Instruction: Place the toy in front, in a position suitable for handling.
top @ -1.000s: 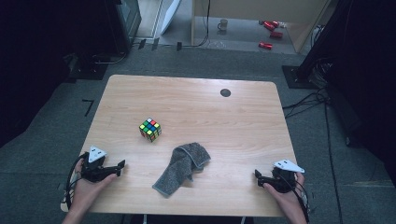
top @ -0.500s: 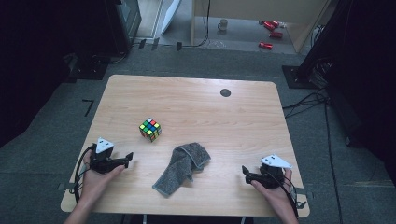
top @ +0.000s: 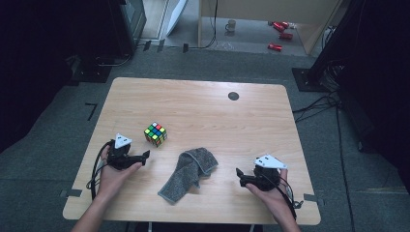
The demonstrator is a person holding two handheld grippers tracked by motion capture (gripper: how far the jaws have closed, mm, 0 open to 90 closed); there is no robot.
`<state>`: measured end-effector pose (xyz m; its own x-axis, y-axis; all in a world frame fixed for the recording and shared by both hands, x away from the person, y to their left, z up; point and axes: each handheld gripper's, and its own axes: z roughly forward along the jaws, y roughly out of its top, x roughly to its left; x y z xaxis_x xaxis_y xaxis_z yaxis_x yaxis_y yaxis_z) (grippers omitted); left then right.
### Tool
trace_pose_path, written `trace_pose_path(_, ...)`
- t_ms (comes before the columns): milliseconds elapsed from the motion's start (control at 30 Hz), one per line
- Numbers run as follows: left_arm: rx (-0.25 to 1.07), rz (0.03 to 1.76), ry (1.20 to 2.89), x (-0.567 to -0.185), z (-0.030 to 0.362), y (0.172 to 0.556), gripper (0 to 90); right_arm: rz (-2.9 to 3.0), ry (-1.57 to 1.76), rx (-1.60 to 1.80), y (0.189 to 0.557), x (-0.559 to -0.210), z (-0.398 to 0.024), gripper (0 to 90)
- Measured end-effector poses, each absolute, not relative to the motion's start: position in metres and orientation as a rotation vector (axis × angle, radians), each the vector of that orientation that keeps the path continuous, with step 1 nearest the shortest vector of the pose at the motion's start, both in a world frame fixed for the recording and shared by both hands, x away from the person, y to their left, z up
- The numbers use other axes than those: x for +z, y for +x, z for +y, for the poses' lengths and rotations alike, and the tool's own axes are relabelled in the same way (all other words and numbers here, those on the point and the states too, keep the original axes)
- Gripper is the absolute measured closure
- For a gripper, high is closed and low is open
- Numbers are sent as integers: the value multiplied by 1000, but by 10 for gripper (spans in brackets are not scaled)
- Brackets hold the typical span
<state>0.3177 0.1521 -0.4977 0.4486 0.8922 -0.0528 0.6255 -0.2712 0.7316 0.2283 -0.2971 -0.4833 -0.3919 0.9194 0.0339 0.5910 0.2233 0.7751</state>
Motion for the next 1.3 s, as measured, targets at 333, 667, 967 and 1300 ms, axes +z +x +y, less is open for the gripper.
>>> trace_pose_path(333, 480, 1239, 1996, -496, 135, 327, 126, 2095, 1346, 1059, 237, -476, -273, 127)
trace_pose_path(667, 491, 1259, 1995, -500, 124, 341, 126, 2122, 1310, 1110, 242, -473, -252, 128)
trace_pose_path(967, 464, 1255, 1954, -503, 121, 358, 125, 2174, 1249, 1292, 241, -469, -224, 31)
trace_pose_path(1300, 458, 1226, 1974, -509, 112, 367, 160, 2252, 1254, 1325, 241, -483, -178, 33)
